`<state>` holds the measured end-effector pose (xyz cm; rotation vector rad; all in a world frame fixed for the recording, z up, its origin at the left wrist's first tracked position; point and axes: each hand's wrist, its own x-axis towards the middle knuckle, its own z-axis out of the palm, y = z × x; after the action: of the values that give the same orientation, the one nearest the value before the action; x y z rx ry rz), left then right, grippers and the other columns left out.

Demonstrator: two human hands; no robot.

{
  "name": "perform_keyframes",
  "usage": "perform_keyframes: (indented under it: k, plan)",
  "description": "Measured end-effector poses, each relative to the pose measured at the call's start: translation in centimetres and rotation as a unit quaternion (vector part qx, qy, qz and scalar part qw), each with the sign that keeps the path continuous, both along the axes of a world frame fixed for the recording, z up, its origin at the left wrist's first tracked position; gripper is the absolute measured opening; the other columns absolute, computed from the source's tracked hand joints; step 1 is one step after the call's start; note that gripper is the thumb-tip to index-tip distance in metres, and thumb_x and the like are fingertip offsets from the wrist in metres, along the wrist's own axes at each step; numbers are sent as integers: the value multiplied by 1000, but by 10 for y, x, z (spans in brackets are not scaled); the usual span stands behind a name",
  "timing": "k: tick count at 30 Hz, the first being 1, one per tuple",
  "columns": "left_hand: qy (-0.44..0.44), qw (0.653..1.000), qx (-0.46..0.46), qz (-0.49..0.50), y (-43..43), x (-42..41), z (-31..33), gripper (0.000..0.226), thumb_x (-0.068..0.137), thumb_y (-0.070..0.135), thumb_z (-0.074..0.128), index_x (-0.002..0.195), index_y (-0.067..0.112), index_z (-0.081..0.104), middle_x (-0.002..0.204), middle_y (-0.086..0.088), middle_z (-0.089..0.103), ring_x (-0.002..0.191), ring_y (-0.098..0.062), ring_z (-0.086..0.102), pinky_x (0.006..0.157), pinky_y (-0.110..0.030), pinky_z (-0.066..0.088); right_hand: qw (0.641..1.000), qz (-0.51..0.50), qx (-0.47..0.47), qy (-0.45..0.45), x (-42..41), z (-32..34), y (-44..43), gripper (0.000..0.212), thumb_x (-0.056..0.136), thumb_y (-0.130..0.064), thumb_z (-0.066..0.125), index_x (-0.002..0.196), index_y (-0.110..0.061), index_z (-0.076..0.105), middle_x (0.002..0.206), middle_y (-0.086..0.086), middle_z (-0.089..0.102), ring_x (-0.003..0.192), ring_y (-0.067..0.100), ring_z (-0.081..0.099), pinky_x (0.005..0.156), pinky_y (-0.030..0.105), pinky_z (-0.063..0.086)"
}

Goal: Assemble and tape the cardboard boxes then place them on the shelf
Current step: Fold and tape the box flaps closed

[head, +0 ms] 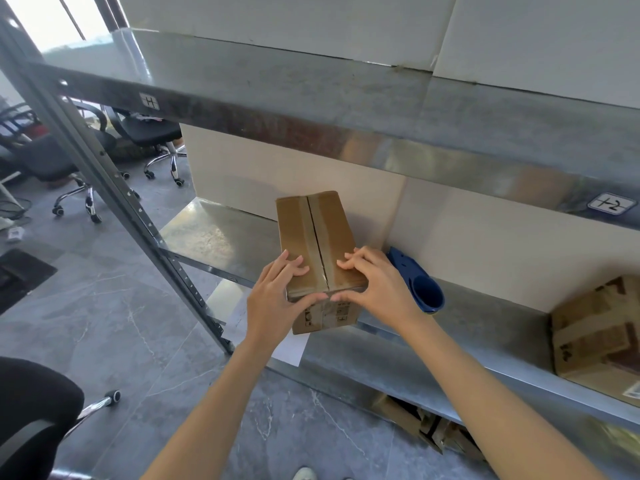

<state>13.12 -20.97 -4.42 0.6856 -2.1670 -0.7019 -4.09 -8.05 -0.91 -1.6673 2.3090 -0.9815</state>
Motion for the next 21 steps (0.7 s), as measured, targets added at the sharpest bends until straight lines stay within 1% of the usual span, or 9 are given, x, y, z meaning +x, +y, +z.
perform_keyframes:
  k: [2, 4, 7, 9, 10, 12, 15, 18, 21]
  plan:
    - [-1, 1000, -1, 3, 0, -1, -1, 61, 71, 69, 64, 109, 22, 70, 128, 24, 49, 132, 3, 37, 93, -22, 44, 1000, -1, 4, 26, 0, 0, -1, 60, 74, -52, 76, 123, -18, 64, 120, -7, 55, 119, 10, 45, 95, 26, 40]
    - [-2, 1000, 14, 0, -1, -2, -2, 61, 70, 69, 66, 109, 22, 69, 129, 24, 50, 132, 5, 35, 94, -20, 42, 1000, 0, 4, 22, 0, 0, -1, 59, 75, -50, 76, 124, -18, 64, 121, -7, 55, 119, 11, 44, 95, 27, 40]
    - [-14, 1000, -3, -13, -6, 0, -2, 64, 67, 69, 69, 109, 21, 70, 129, 16, 58, 133, -5, 42, 95, -29, 50, 999, 15, 32, -23, -7, 5, -1, 63, 73, -52, 77, 126, -19, 63, 122, -7, 53, 123, 11, 41, 97, 25, 34]
    - [-27, 1000, -12, -11, -8, 0, 0, 64, 65, 68, 70, 107, 20, 70, 128, 9, 63, 131, -14, 48, 93, -37, 54, 998, 27, 58, -22, -11, 11, -1, 63, 75, -51, 77, 128, -21, 62, 123, -9, 52, 124, 10, 41, 98, 27, 37]
    - [-31, 999, -11, -10, -8, 0, 1, 64, 65, 69, 70, 107, 20, 70, 128, 8, 64, 131, -16, 48, 93, -39, 54, 997, 31, 64, -13, -12, 12, -1, 62, 76, -50, 76, 129, -22, 61, 124, -9, 52, 124, 9, 42, 99, 28, 39]
    - [-38, 999, -10, -12, -7, -1, 2, 64, 65, 69, 69, 108, 21, 70, 128, 8, 65, 131, -16, 48, 94, -36, 53, 997, 34, 63, -2, -11, 10, -1, 60, 78, -48, 75, 130, -22, 60, 126, -9, 52, 124, 9, 41, 99, 27, 38]
    - [-38, 999, 13, -34, -11, 2, 1, 63, 64, 69, 70, 108, 24, 69, 129, 12, 62, 133, -14, 46, 96, -28, 46, 996, 45, 71, -34, -16, 7, 2, 60, 80, -44, 75, 134, -25, 58, 133, -11, 50, 129, 3, 36, 106, 25, 31]
    - [-56, 994, 36, -87, -24, 9, 2, 60, 65, 66, 72, 114, 32, 66, 133, 25, 54, 137, -7, 39, 101, -25, 40, 992, 66, 91, -50, -24, 8, 3, 58, 82, -34, 75, 136, -30, 55, 138, -15, 48, 128, -9, 28, 111, 25, 25]
    - [-77, 991, 26, -108, -33, 11, 5, 58, 64, 62, 75, 115, 37, 64, 132, 33, 49, 137, -5, 39, 105, -26, 37, 992, 67, 95, -49, -24, 7, 2, 57, 83, -32, 74, 137, -32, 54, 140, -15, 48, 130, -9, 26, 115, 31, 26]
